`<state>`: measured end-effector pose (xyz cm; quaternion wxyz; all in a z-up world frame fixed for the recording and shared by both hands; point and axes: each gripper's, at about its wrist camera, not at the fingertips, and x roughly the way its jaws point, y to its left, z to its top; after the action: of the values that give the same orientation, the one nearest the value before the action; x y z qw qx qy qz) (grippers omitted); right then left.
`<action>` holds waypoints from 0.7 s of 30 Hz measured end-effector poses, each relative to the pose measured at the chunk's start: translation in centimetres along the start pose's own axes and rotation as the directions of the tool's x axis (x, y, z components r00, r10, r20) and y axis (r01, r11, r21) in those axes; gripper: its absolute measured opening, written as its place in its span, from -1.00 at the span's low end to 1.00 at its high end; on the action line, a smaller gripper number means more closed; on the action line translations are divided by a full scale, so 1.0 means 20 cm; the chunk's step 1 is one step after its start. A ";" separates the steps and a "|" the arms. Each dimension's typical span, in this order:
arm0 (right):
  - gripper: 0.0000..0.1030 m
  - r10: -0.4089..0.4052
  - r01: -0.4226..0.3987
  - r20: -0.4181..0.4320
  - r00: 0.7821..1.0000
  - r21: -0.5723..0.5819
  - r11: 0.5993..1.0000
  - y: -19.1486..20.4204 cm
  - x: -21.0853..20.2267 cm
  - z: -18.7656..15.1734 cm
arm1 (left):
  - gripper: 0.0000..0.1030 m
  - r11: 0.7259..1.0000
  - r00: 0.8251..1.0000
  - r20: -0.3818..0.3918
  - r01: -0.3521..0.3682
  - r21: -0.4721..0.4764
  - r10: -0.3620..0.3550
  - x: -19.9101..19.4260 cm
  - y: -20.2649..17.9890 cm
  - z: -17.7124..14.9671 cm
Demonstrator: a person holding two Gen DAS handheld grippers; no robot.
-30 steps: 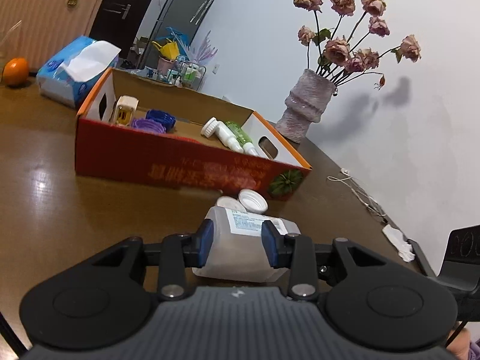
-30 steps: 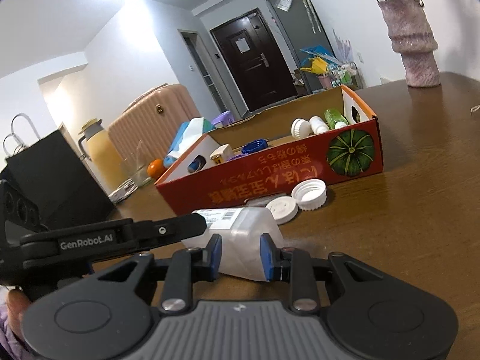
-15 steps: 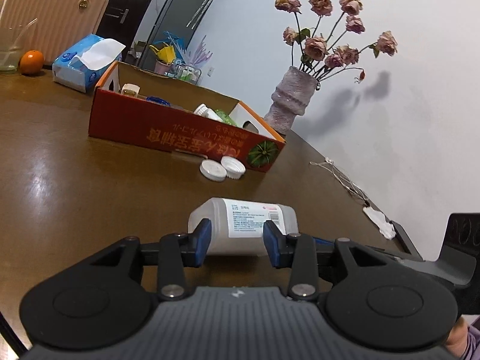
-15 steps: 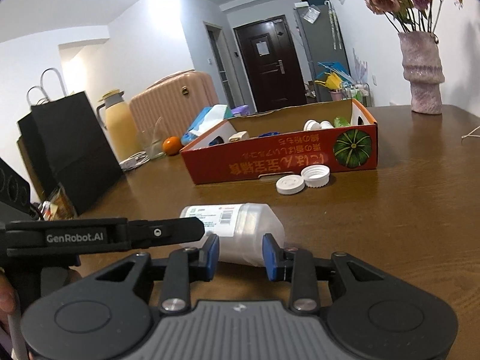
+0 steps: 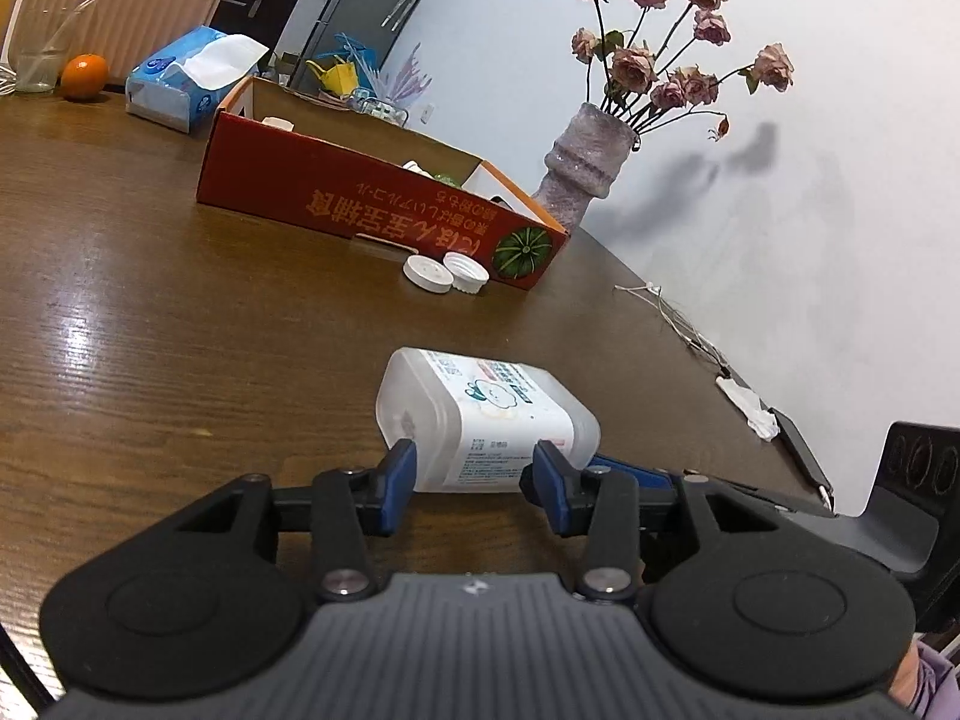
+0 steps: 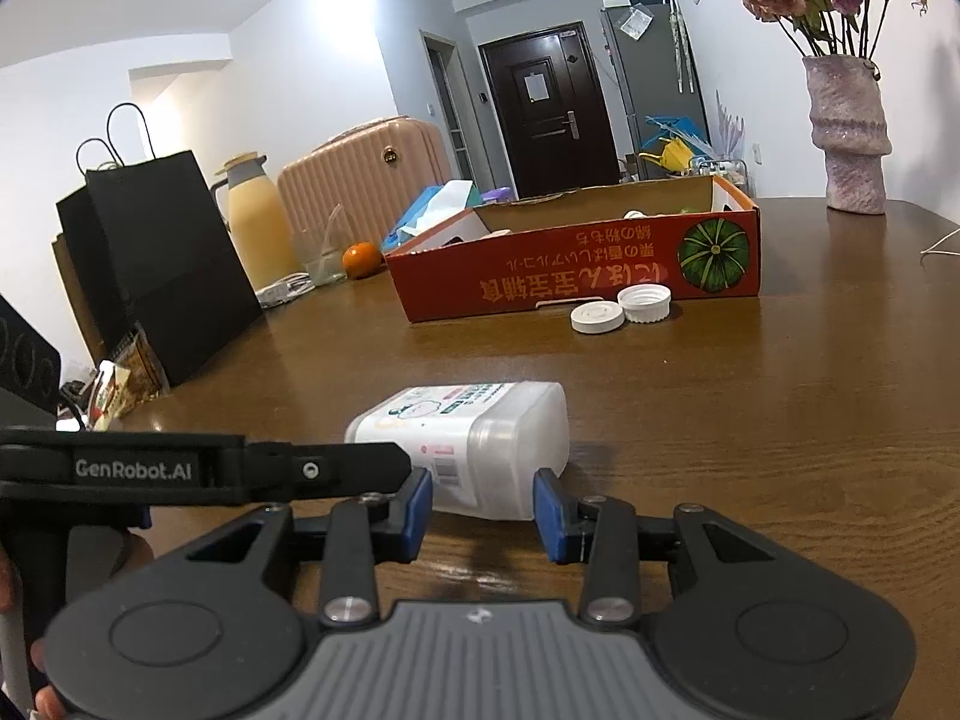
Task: Organize rigid objects
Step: 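Lift the white container with both tools and carry it toward the box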
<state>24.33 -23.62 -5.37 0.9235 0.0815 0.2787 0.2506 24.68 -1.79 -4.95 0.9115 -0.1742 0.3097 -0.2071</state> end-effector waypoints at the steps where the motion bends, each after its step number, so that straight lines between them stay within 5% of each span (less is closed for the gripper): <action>1: -0.27 0.000 0.000 -0.002 1.000 -0.001 1.000 0.00 0.00 0.00 | -0.17 1.000 1.000 0.000 0.003 -0.002 -0.003 0.00 0.00 -0.01; 10: -0.27 0.022 -0.022 0.004 1.000 0.019 1.000 -0.04 -0.01 0.03 | 0.05 1.000 0.999 0.034 0.010 -0.026 -0.009 -0.02 0.06 0.04; 21: -0.25 0.106 -0.109 0.022 0.994 0.244 0.964 -0.20 0.11 0.12 | -0.10 0.990 0.997 -0.007 0.074 -0.124 -0.075 0.14 0.16 0.14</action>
<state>28.90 -25.95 -5.57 0.8926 0.2111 0.2987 0.2636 29.33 0.24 -5.64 0.8888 -0.2405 0.3207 -0.2224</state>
